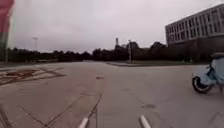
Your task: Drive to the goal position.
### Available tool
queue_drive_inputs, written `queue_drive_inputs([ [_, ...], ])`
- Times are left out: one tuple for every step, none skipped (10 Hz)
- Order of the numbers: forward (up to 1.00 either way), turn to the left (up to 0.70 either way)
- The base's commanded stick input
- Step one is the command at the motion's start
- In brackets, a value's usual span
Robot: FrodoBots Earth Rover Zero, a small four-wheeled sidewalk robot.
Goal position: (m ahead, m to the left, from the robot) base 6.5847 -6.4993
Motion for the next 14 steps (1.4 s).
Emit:
queue_drive_inputs([
  [1.00, -0.31],
  [1.00, -0.31],
  [1.00, -0.31],
  [1.00, -0.30],
  [1.00, -0.30],
  [1.00, -0.30],
  [1.00, -0.30],
  [1.00, -0.30],
  [1.00, -0.30],
  [1.00, -0.30],
  [1.00, -0.30],
  [1.00, -0.30],
  [1.00, -0.30],
  [1.00, -0.31],
])
